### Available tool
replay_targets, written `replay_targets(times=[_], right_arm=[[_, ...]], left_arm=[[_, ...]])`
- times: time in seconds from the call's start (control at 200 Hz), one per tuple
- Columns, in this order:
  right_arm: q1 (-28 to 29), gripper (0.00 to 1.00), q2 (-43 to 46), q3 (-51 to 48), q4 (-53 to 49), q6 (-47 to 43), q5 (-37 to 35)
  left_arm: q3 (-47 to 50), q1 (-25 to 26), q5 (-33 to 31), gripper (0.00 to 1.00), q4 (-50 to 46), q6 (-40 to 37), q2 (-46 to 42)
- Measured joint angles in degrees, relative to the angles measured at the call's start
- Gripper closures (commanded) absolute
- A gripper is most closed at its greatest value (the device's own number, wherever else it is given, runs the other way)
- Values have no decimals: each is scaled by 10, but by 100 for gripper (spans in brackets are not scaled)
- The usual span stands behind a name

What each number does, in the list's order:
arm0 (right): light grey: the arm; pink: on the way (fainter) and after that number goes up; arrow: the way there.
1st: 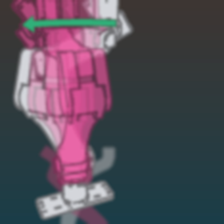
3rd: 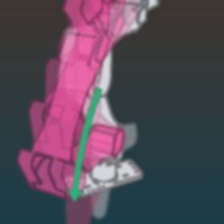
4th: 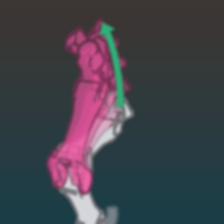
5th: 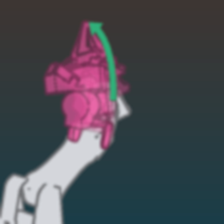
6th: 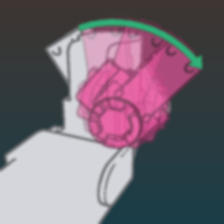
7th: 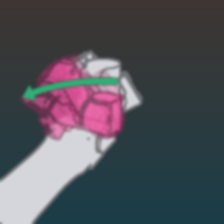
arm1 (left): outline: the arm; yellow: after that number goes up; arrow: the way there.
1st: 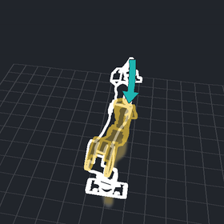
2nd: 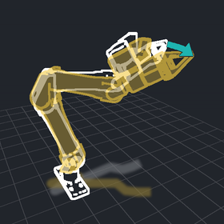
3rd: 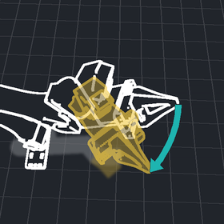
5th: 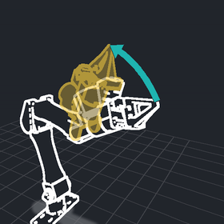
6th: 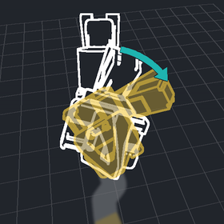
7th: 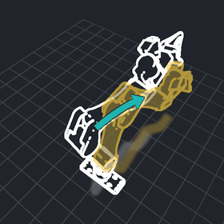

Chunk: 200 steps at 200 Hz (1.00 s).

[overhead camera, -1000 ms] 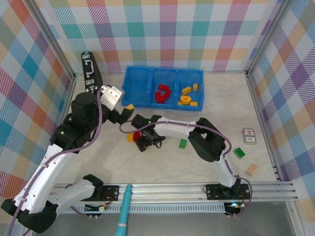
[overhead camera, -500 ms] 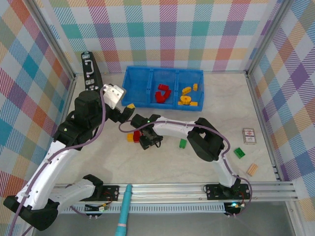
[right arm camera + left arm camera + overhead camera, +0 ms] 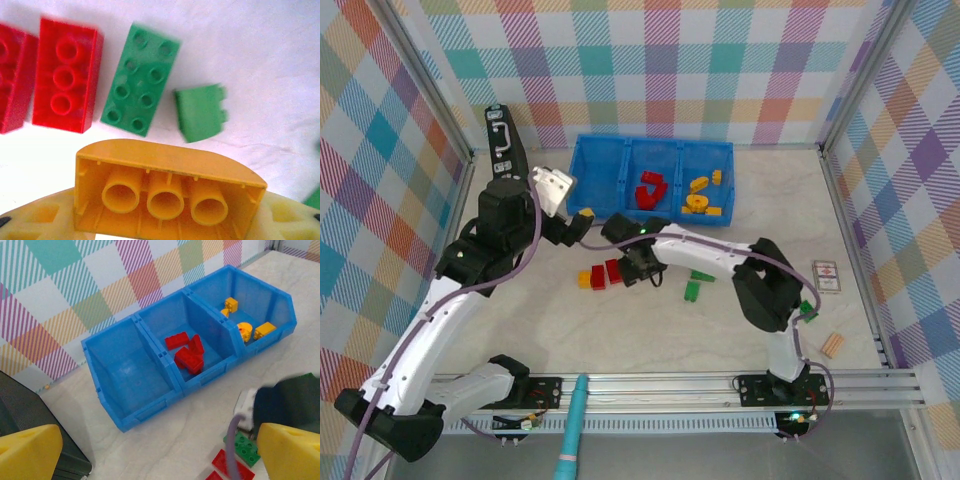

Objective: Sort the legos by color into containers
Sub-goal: Pick up the lego from the center of the table, then place the lego in the container.

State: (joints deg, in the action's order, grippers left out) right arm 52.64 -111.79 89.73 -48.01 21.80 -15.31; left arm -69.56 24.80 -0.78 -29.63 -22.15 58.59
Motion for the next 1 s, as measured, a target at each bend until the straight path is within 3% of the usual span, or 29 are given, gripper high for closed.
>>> replay_targets(times=[0.265, 0.54, 0.72, 1.0], right_arm=[[-79, 45, 57, 0, -1, -33, -31], [-200, 44, 83, 1, 17, -87, -61], [-262, 44, 80, 20, 43, -111, -64], [-303, 43, 15, 76, 81, -125, -55]], left_arm=[[0, -10, 3, 0, 0, 3, 10], [0, -24, 4, 0, 1, 3, 26], [0, -29, 8, 0, 1, 4, 30], [0, -37, 14, 0, 2, 7, 49]])
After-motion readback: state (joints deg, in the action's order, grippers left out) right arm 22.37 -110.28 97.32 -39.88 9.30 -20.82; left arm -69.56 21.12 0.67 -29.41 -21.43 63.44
